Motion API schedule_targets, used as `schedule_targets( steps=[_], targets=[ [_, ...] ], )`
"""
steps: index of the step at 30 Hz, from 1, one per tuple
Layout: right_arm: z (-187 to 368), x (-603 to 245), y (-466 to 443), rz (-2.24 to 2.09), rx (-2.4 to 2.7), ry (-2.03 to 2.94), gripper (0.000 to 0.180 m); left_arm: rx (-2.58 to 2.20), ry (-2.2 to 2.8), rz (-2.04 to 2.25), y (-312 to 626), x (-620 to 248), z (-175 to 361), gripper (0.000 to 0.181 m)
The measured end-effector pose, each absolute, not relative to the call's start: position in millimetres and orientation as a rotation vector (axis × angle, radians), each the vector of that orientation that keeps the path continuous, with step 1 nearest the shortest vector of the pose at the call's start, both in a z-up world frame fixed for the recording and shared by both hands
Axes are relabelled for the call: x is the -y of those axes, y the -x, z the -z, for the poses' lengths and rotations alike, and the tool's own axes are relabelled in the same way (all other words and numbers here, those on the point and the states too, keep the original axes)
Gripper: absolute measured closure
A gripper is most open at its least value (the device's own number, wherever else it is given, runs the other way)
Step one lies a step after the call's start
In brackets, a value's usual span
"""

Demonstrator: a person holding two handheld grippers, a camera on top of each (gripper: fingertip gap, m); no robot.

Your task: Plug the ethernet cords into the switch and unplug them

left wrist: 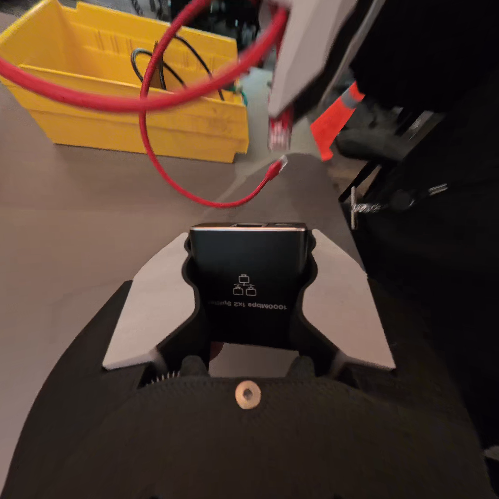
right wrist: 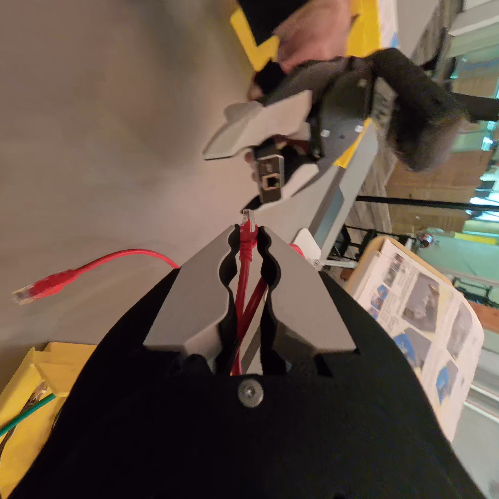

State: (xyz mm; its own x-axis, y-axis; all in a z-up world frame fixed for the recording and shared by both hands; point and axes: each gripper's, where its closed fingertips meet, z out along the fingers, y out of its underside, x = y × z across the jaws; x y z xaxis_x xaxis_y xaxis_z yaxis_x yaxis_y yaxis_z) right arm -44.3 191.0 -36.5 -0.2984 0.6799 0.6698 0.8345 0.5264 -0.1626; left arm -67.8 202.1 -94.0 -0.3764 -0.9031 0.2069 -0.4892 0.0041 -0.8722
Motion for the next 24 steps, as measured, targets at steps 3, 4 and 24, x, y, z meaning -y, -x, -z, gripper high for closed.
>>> schedule_targets(
  steps=[3, 4, 24],
  targets=[
    [7, -203, 28, 0.340, 1.943, 1.247, 0.169, -1.897, 1.451, 1.271, 63, -199, 97, 0.105],
    [-5, -207, 20, 0.377, 1.904, 1.256, 0.169, -1.913, 1.470, 1.235, 64, -201, 102, 0.105],
    [-10, -218, -190, 0.839, 1.153, 1.662, 0.168, -1.953, 1.510, 1.078, 56, -202, 113, 0.104]
  ],
)
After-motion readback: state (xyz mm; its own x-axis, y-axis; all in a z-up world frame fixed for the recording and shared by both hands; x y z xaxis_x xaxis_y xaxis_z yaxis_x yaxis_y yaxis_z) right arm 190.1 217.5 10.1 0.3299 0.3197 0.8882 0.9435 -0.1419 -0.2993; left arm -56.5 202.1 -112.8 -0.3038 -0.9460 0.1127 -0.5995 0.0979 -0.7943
